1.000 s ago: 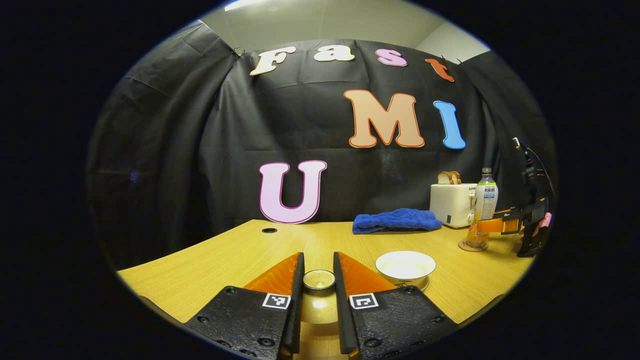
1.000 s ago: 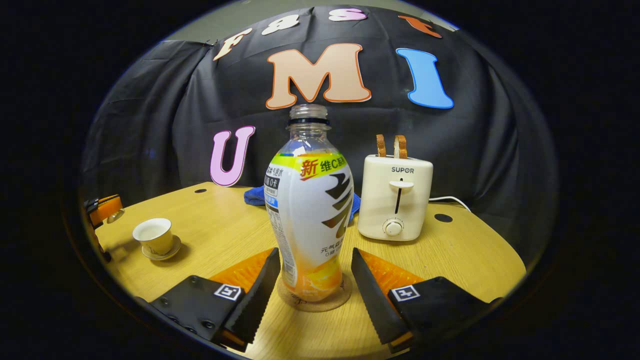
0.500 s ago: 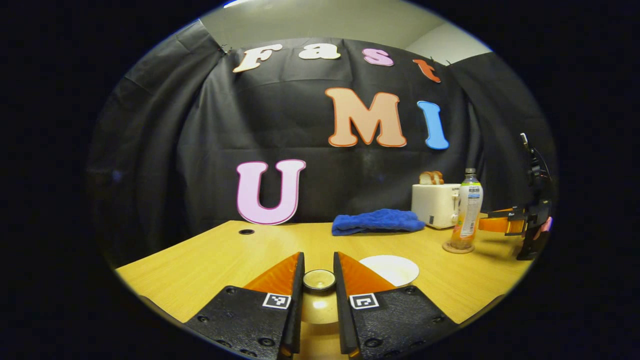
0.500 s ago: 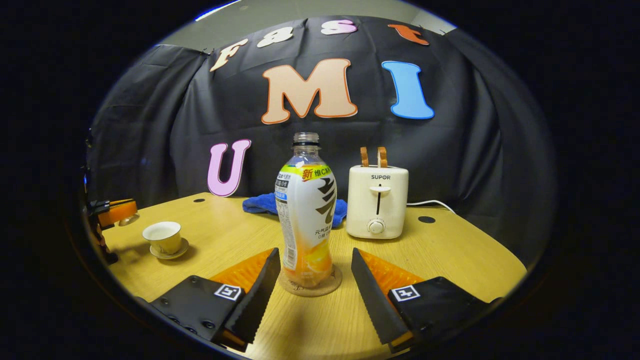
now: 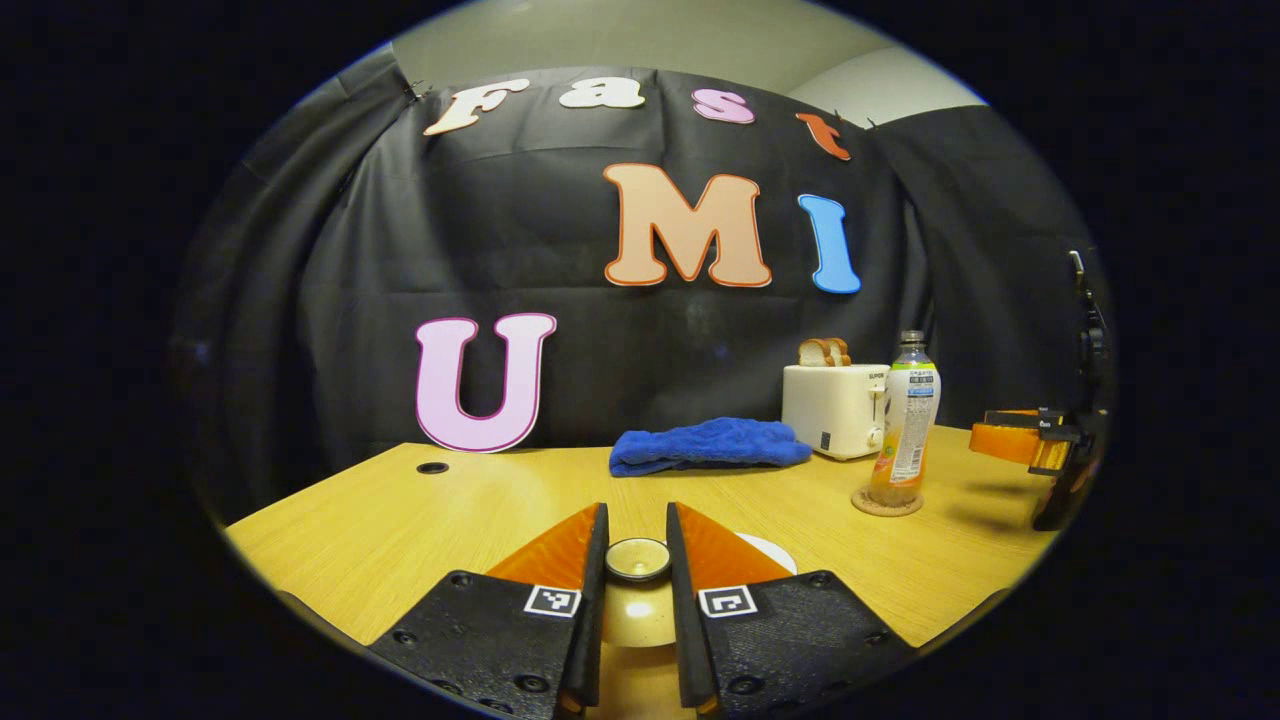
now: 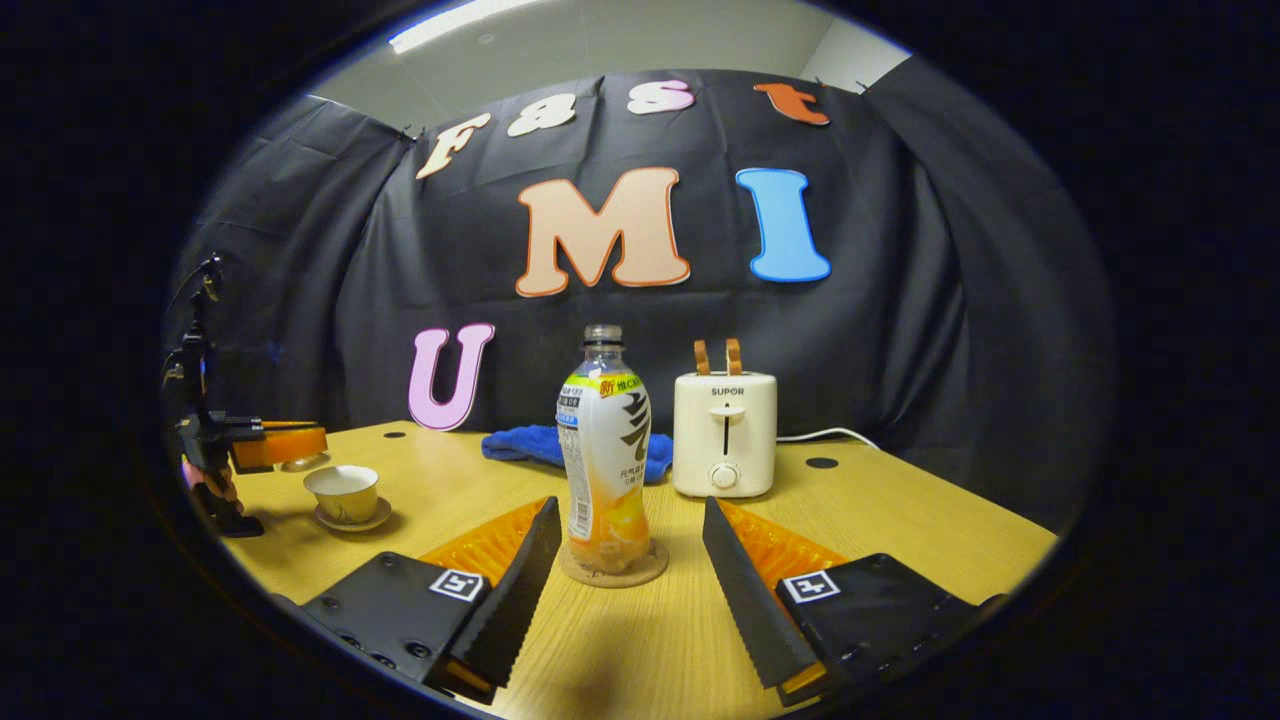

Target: Open the teacup lid with one hand, grasp the water bottle and pour water into the teacup with the other hand; after pouring, place the water bottle on the coaster and then close the teacup lid.

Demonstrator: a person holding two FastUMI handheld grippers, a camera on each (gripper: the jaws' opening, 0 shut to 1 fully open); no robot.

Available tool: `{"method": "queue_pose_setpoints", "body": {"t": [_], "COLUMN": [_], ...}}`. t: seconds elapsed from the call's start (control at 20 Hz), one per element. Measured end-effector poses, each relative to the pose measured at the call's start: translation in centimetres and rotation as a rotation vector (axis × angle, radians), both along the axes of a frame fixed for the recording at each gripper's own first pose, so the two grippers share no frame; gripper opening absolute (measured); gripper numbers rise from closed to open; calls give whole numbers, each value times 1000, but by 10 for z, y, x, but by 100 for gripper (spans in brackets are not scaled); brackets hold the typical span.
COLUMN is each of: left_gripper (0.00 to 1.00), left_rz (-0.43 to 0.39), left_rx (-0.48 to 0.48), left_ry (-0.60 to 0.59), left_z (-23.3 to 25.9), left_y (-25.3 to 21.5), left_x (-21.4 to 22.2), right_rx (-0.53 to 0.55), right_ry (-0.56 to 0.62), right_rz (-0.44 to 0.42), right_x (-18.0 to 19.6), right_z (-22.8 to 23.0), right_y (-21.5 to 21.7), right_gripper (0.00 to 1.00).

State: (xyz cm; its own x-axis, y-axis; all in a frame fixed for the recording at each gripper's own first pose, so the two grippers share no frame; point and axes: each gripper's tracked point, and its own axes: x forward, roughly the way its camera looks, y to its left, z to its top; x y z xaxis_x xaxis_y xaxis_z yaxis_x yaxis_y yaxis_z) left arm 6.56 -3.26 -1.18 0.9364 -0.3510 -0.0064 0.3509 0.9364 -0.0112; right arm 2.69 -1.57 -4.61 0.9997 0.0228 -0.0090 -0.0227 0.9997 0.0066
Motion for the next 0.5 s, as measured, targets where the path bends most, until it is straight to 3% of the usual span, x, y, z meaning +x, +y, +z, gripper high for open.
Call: {"method": "queue_pose_setpoints", "body": {"t": [0.15,0.2,0.35,0.5], "left_gripper": [28,29,29,28], "left_rz": [-48,-65,-100,-140], "left_rx": [1,4,25,68], "left_ry": [1,2,10,32], "left_z": [-1,0,-3,-9], "left_y": [-19,-24,-31,-42], "left_x": [4,5,5,4], "right_rx": [0,0,0,2], "right_ry": [3,1,-1,1], "right_rz": [17,13,-13,-12], "right_x": [-9,-11,-20,-25], "right_z": [-2,0,1,0], "right_y": [3,2,-4,-3], "right_gripper": [95,88,88,96]}}
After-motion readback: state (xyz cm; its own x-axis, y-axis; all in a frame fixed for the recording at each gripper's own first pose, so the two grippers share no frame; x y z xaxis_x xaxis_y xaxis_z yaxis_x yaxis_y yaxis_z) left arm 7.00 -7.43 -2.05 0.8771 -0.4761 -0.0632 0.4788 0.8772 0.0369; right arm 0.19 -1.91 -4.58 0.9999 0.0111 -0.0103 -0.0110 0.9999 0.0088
